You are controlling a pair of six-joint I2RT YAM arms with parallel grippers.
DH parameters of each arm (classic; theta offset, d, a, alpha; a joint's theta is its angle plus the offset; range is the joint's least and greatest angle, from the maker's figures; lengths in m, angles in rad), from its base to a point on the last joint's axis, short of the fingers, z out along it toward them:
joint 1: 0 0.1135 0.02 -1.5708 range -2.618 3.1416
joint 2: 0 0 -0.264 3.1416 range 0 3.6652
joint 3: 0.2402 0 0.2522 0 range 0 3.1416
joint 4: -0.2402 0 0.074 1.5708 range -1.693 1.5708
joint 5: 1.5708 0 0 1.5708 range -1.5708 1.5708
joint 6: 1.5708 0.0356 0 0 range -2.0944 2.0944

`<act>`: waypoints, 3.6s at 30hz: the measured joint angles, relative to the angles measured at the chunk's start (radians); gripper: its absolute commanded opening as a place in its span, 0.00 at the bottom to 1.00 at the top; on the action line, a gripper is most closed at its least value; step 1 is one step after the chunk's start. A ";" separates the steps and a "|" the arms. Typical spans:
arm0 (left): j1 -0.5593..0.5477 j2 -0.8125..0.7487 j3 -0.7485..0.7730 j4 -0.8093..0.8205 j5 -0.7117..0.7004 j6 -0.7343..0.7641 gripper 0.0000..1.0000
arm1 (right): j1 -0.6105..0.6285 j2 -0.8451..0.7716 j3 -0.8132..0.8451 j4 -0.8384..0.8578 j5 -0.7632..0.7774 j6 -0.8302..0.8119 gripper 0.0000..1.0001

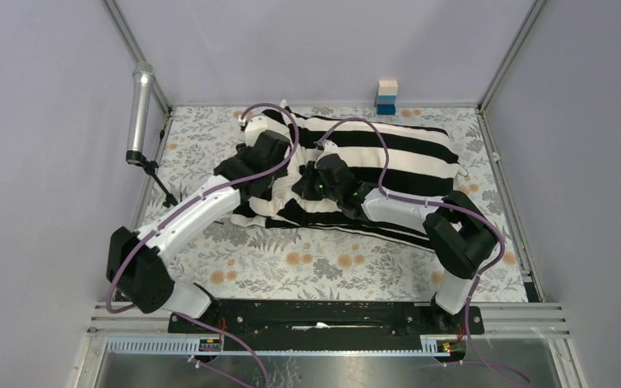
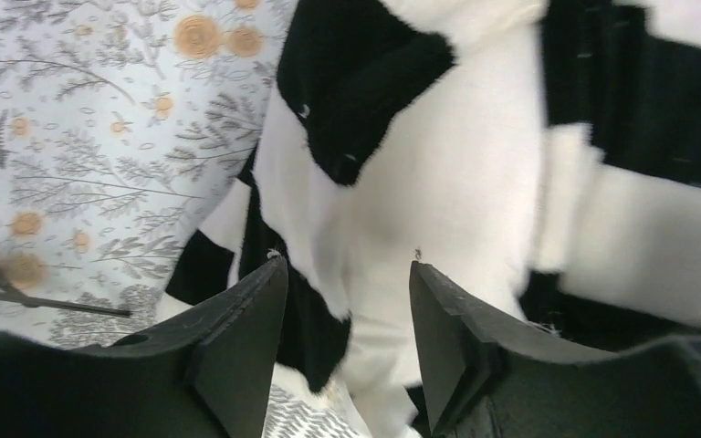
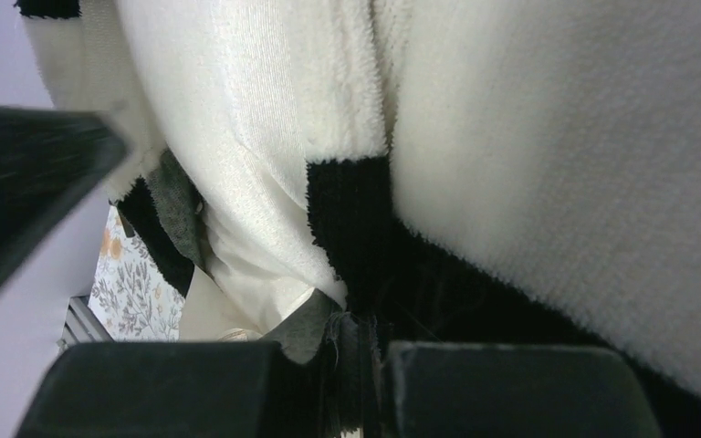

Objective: Put the pillow into the pillowcase
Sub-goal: Stuff the pillow into the pillowcase.

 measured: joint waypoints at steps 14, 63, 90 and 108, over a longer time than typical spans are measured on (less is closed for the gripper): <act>0.093 0.098 0.000 0.010 -0.047 0.160 0.00 | 0.006 -0.169 -0.044 -0.089 -0.071 -0.082 0.70; 0.031 -0.175 -0.001 0.013 0.400 0.077 0.00 | 0.075 0.280 0.396 -0.119 -0.026 -0.011 0.00; 0.035 -0.407 -0.223 0.306 0.433 -0.050 0.00 | 0.030 0.040 0.227 -0.024 -0.168 0.094 0.42; 0.240 -0.414 -0.297 0.524 0.764 -0.199 0.00 | 0.063 -0.152 0.226 -0.226 0.057 -0.013 0.69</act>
